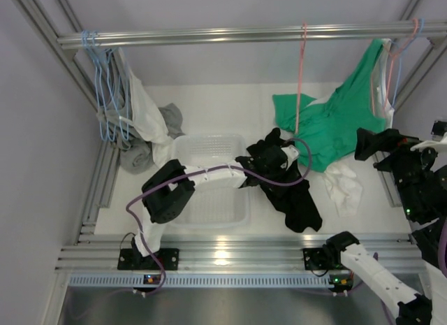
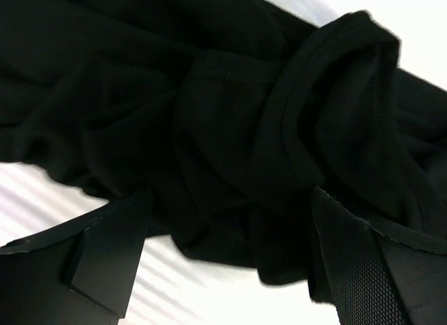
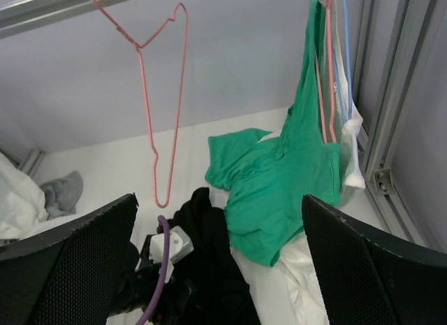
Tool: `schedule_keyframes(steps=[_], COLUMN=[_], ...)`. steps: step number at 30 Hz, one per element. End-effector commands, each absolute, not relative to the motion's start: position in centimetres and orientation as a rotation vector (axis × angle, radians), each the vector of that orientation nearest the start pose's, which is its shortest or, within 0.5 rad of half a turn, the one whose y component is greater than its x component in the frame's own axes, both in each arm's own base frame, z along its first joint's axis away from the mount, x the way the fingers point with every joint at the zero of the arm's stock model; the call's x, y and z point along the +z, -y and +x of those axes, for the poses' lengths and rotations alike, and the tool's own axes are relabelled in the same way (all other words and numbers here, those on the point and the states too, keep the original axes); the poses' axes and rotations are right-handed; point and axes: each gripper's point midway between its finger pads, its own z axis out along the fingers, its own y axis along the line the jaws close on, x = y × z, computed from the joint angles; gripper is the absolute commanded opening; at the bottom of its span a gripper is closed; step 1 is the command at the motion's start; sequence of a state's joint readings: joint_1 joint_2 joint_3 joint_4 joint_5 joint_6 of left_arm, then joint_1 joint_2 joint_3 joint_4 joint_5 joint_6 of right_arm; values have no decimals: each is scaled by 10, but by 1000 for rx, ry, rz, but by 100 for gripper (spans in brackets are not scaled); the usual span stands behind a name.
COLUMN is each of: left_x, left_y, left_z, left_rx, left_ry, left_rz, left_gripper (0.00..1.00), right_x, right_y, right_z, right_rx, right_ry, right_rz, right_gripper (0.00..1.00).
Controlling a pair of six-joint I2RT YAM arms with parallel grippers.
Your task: Remove the tank top from the hanger
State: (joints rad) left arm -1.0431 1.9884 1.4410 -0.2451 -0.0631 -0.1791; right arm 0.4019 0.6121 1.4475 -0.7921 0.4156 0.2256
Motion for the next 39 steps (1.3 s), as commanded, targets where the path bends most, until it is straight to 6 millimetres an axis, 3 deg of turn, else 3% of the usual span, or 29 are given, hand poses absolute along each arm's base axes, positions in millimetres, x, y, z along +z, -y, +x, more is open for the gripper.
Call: schedule_keyframes(steps=[1, 7, 10, 12, 13, 14, 16, 17, 18, 21, 22, 24, 25, 27, 28, 29, 32, 35, 36, 39], left_x=[94, 52, 26, 11, 6, -1, -2, -1, -3, 35, 71, 114, 157, 198, 232, 252, 301, 329, 346, 370], left_y=[478, 480, 475, 468, 464, 459, 456, 454, 451, 454, 457, 463, 465, 465, 460, 459, 447, 433, 424, 402], left_z=[274, 273, 255, 249, 245, 239, 231, 229, 225, 220, 221, 214, 212, 208, 206, 205, 202, 201, 201, 208], left_rx=[-628, -610, -584, -529, -503, -484, -505, -511, -503, -542, -572, -617, -672, -732, -775, -793, -837, -843, -843, -783], left_ry=[-2128, -2229, -2290, -2313, -2323, -2343, -2363, -2371, -2377, -2306, -2237, -2137, -2058, -1976, -1914, -1871, -1779, -1741, -1715, -1697], left_rz=[923, 879, 884, 887, 885, 877, 873, 862, 869, 859, 832, 845, 818, 816, 791, 789, 752, 714, 679, 603], left_gripper=[99, 99, 94, 76, 39, 27, 19, 6, 0, 0, 0, 0, 0, 0, 0, 0, 0, 0, 0, 0], right_x=[435, 428, 430, 433, 436, 438, 445, 447, 450, 454, 454, 454, 453, 453, 454, 454, 457, 461, 464, 468], right_y=[-2, -9, -12, -12, -11, -12, -11, -11, -11, -11, -11, -12, -12, -13, -12, -12, -10, -9, -8, -7], right_z=[175, 177, 173, 170, 167, 165, 159, 156, 153, 149, 149, 150, 151, 150, 150, 149, 148, 145, 143, 142], right_rx=[108, 116, 138, 149, 155, 164, 177, 188, 196, 213, 211, 211, 213, 218, 217, 218, 215, 218, 220, 222], right_ry=[-1604, -1625, -1616, -1603, -1591, -1584, -1560, -1551, -1539, -1522, -1525, -1527, -1529, -1528, -1525, -1524, -1515, -1502, -1494, -1484], right_rz=[160, 112, 89, 86, 86, 79, 78, 73, 72, 68, 67, 66, 67, 62, 67, 70, 74, 78, 79, 78], right_gripper=[99, 99, 99, 99, 99, 99, 99, 99, 99, 99, 99, 100, 99, 99, 99, 99, 99, 99, 99, 99])
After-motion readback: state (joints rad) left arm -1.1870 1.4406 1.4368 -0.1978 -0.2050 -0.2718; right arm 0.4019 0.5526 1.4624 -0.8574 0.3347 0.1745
